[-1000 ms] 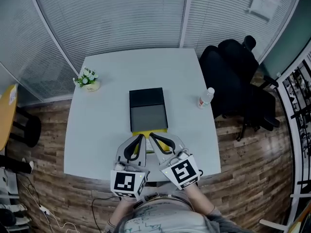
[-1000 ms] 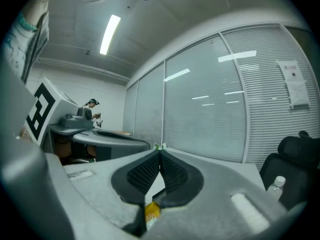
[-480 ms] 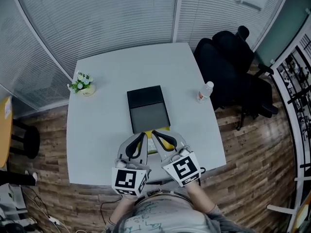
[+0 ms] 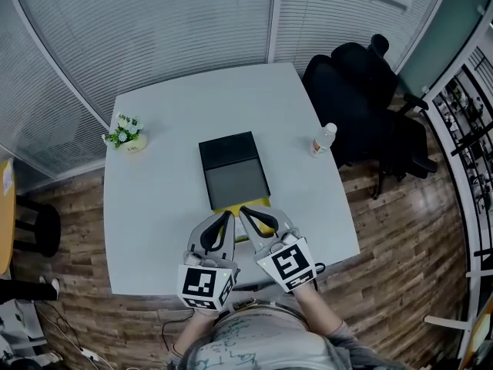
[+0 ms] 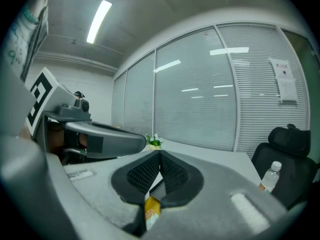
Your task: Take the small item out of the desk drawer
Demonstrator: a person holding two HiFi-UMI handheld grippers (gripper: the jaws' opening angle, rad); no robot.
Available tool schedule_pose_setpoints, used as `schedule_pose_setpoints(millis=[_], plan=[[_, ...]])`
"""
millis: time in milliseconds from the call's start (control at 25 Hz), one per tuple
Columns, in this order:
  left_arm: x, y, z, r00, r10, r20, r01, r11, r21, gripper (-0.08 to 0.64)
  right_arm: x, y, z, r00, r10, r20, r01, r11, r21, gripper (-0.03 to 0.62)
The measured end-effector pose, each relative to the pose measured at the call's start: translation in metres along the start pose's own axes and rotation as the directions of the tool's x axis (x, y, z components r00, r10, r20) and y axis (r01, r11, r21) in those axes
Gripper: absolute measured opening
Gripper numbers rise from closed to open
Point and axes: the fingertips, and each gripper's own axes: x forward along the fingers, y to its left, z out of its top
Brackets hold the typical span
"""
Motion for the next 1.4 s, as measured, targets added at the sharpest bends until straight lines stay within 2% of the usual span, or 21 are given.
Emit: schedule_pose_setpoints(millis=[360,760,1200,1400], plan=[[-0.014,0.02,-0.004,0.999,0.034,-0.005,-0.034,0.998,-0.052,-0.002,0.02,-0.002,-0.041,0.994,0.02,-0.107,-0.019,1.0,0.006,0.003],[-0.032,0.04,-0.01,0.997,0.08,-0.016,-0.081,0.994,-0.073,-0.003,0.037,0.002,-0.102,0.967,0.038,-0.251,-0.03,0.999,0.038,0.003],[-0.04,0.057,-0.029,0.994,0.097,-0.06,-0.102,0.99,-0.093,-0.002,0.058,0.011,-0.155,0.916,0.082,-0.394,-0.077,0.997,0.028,0.003],[-0.04,0.062,-0.042,0.991,0.104,-0.086,-0.114,0.987,-0.111,-0.002,0.065,0.011,-0.181,0.877,0.102,-0.471,-0.108,0.994,0.014,0.003]])
